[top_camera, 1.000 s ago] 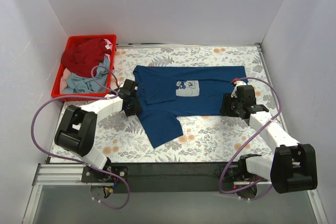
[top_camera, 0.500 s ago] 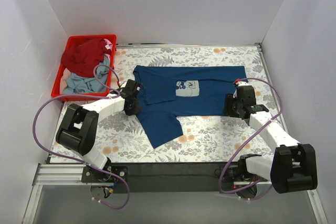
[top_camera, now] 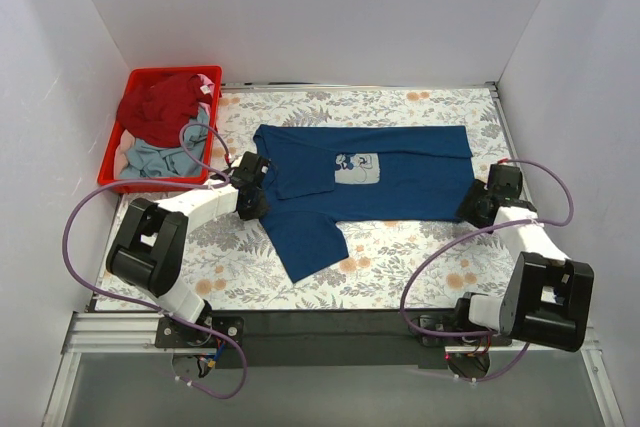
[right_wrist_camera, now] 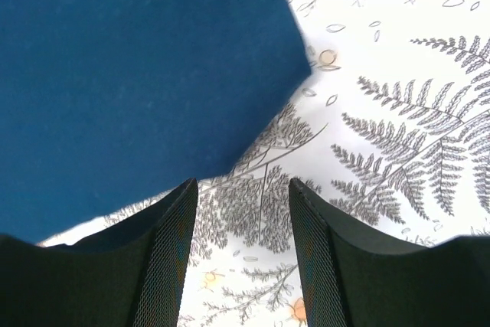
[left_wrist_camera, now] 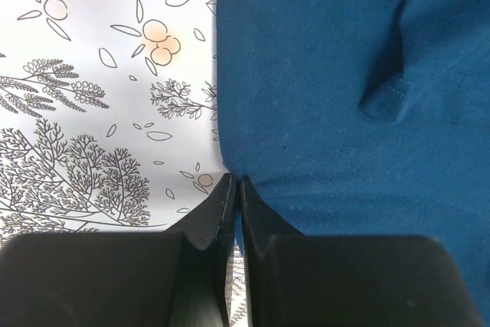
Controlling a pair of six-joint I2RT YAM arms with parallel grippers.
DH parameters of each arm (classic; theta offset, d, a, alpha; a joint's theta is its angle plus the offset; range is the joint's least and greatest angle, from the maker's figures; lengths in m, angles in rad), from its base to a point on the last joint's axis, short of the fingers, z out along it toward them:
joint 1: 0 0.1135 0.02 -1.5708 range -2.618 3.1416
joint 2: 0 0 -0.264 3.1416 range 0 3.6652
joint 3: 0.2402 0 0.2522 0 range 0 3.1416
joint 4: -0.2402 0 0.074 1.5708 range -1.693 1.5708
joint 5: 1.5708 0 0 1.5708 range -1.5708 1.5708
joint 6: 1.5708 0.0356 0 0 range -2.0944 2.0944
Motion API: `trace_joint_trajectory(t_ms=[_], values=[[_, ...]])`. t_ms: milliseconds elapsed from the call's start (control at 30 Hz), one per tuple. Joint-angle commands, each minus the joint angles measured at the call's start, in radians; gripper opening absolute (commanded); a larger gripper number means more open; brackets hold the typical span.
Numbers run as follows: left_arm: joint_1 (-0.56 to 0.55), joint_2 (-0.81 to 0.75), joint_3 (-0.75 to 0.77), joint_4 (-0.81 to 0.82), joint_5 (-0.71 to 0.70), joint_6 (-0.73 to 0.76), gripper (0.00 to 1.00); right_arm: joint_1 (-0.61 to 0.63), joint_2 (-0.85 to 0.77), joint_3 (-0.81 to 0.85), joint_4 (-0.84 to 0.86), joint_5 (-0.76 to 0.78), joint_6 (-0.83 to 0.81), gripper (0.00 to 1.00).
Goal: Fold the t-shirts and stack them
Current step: Fold the tshirt
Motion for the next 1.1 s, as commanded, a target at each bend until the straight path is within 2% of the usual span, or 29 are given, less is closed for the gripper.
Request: trace_joint_trajectory(t_ms=[0,200,400,433,533,567,633,733,833,933,967,1067], values=[[-0.002,0.011,-0.038,-0.03,-0.04,0.021,0.0,-0.078,0.032,0.007,0.097,-0.13,0.062,0.57],[-0.002,-0.001,-0.038,-0.027,-0.037,0.024,0.0,-0.157,0.092,-0.05,0.266,-0.23,0.113,0.57],[-0.002,-0.006,-0.037,-0.027,-0.04,0.026,0.0,-0.163,0.185,-0.043,0.297,-0.291,0.101,0.53],[-0.002,-0.007,-0.037,-0.027,-0.041,0.026,0.0,-0.163,0.193,-0.039,0.295,-0.294,0.094,0.5],[-0.002,-0.01,-0.038,-0.029,-0.049,0.026,0.0,-0.163,0.199,-0.024,0.293,-0.302,0.074,0.26],[-0.002,-0.01,-0.04,-0.029,-0.05,0.026,0.0,-0.163,0.193,-0.02,0.287,-0.302,0.068,0.12],[-0.002,-0.01,-0.038,-0.027,-0.049,0.027,0.0,-0.163,0.159,0.01,0.226,-0.287,0.053,0.09],[-0.002,-0.01,-0.038,-0.03,-0.053,0.027,0.0,-0.163,0.109,0.08,0.076,-0.202,0.025,0.09],[-0.002,-0.01,-0.037,-0.03,-0.052,0.027,0.0,-0.161,0.057,0.123,0.001,-0.124,0.015,0.13],[-0.004,-0.007,-0.035,-0.03,-0.05,0.027,0.0,-0.16,0.011,0.135,-0.042,-0.087,-0.002,0.3],[-0.002,-0.006,-0.035,-0.03,-0.049,0.027,0.0,-0.16,0.006,0.138,-0.059,-0.075,-0.01,0.41],[-0.002,-0.004,-0.035,-0.03,-0.049,0.027,0.0,-0.16,-0.002,0.129,-0.067,-0.082,-0.012,0.47]])
